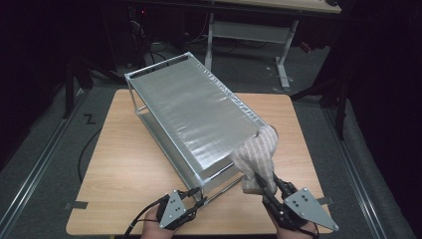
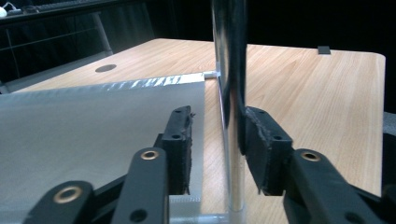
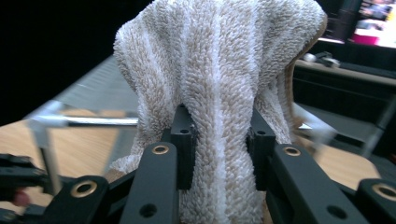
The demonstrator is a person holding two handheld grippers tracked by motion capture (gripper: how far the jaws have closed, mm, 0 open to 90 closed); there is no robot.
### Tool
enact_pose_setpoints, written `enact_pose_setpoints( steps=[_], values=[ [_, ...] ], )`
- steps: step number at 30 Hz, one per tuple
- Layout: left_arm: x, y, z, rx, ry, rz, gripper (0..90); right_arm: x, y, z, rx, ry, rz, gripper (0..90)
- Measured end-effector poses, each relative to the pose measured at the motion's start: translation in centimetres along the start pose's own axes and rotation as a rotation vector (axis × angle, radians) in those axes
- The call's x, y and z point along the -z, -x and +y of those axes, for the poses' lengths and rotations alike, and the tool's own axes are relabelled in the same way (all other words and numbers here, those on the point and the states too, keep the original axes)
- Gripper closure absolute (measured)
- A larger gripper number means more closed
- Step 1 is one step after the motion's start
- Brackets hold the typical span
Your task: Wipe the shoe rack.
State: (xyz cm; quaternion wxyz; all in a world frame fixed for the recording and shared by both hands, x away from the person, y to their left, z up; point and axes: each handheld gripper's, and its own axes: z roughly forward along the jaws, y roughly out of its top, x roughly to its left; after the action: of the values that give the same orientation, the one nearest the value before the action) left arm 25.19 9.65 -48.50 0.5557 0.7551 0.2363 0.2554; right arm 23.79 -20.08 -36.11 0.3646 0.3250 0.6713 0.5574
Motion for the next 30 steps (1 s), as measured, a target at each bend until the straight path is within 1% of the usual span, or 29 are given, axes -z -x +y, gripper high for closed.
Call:
enact_pose_setpoints(
  steps=[1, 2, 3, 5, 7, 8, 9, 11, 13, 15, 19, 21, 23, 25, 30],
  values=[
    [0.0, 0.0, 0.0, -0.001, -0.001, -0.001, 65.6, -0.4, -0.5, 0.2, 0.007, -0.003, 0.022, 71.1],
    [0.0, 0.1, -0.1, -0.012, -0.006, -0.001, 66.6, -0.8, -0.8, 0.3, 0.011, -0.006, 0.040, 71.1],
    [0.0, 0.2, -0.1, -0.014, -0.007, -0.001, 68.6, -1.5, -1.5, 0.6, 0.018, -0.013, 0.071, 71.1],
    [-0.1, 0.3, -0.2, -0.020, -0.016, -0.002, 70.7, -2.5, -2.3, 0.9, 0.028, -0.013, 0.102, 71.1],
    [-0.3, 0.3, -0.2, -0.014, -0.016, -0.012, 73.2, -3.2, -2.9, 1.2, 0.038, -0.019, 0.120, 71.2],
    [-0.3, 0.4, -0.2, -0.014, -0.017, -0.014, 76.5, -3.5, -3.2, 1.2, 0.044, -0.023, 0.129, 71.1],
    [-0.4, 0.4, -0.2, -0.017, -0.018, -0.009, 78.2, -3.7, -3.4, 1.1, 0.048, -0.024, 0.135, 71.1],
    [-0.3, 0.4, -0.2, -0.011, -0.018, -0.013, 78.6, -3.9, -3.9, 0.6, 0.053, -0.042, 0.150, 71.1],
    [-0.3, 0.3, -0.2, -0.013, -0.016, -0.015, 78.6, -3.9, -4.3, 0.1, 0.059, -0.058, 0.169, 71.2],
    [-0.3, 0.3, -0.2, -0.015, -0.015, -0.016, 78.6, -3.6, -4.8, -0.2, 0.060, -0.066, 0.187, 71.2],
    [-0.3, 0.3, -0.2, -0.018, -0.020, -0.014, 78.6, -3.4, -5.9, -0.5, 0.082, -0.071, 0.232, 71.1],
    [-0.2, 0.4, -0.2, -0.018, -0.022, -0.009, 78.7, -3.6, -6.4, -0.7, 0.097, -0.073, 0.235, 71.1],
    [-0.2, 0.4, -0.2, -0.015, -0.023, -0.008, 78.7, -3.7, -6.4, -0.8, 0.098, -0.077, 0.228, 71.1],
    [-0.2, 0.4, -0.2, -0.013, -0.023, -0.009, 78.8, -3.8, -6.1, -0.9, 0.092, -0.080, 0.222, 71.1],
    [-0.1, 0.3, -0.2, -0.011, -0.025, -0.011, 78.9, -4.0, -4.7, -1.0, 0.077, -0.090, 0.168, 71.0]
  ],
)
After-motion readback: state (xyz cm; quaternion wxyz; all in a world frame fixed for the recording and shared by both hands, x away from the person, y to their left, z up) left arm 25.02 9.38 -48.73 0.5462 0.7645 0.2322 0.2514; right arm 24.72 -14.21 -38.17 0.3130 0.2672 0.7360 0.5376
